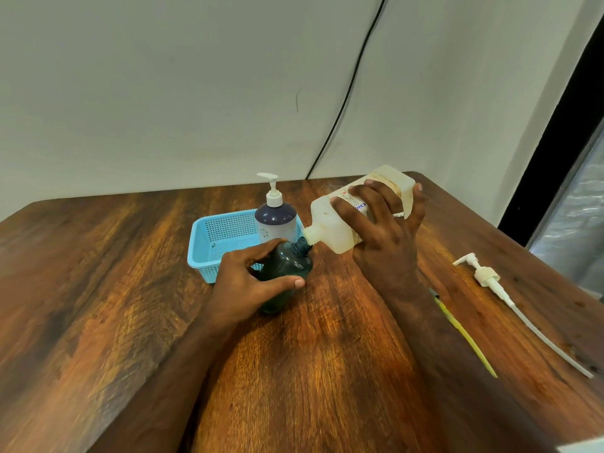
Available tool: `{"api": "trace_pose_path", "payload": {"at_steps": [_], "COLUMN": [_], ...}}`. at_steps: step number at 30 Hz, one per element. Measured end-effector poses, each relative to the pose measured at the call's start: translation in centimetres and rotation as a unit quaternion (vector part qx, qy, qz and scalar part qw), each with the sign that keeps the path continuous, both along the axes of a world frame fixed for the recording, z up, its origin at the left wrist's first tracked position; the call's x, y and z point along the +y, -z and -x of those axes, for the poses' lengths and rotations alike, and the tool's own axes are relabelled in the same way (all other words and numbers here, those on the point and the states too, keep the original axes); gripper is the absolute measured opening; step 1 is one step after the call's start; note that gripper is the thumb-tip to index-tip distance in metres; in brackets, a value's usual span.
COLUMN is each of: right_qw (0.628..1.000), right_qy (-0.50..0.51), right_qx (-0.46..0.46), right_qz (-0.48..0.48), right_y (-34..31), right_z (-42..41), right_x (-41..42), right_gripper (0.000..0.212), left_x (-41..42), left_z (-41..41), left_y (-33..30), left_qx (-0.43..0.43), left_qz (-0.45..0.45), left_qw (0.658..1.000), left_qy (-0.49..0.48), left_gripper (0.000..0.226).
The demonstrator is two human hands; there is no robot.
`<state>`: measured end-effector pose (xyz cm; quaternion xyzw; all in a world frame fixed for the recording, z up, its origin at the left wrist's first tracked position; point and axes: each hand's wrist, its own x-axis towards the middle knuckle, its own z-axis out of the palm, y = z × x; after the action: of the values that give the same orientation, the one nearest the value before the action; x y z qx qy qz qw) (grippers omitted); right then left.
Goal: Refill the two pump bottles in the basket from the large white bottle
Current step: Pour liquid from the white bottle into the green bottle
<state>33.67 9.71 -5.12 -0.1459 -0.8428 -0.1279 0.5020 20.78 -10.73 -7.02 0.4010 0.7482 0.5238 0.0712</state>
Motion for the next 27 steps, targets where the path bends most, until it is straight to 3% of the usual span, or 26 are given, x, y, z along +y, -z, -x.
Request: {"api": "trace_pose_path", "payload": {"at_steps": [19, 27], "right_qw": [1.000, 1.000], "right_qy": [-0.013, -0.015], "right_qx": [-0.004, -0.004], "right_qz": [0.004, 0.004], "right_y": [-0.28, -0.12], "right_z": [-0.13, -0.04], "right_x": [-0.18, -0.20], "right_gripper": [0.055, 0.071], "left_x": [0.07, 0.08], "left_z": [-0.08, 0.01], "left_y": [-0.08, 0.06], "left_qx": [-0.020, -0.029], "left_qz": [0.005, 0.002], "left_qw": [1.000, 1.000], "left_qy": [-0.001, 0.001], "left_gripper": [0.079, 0.077]}}
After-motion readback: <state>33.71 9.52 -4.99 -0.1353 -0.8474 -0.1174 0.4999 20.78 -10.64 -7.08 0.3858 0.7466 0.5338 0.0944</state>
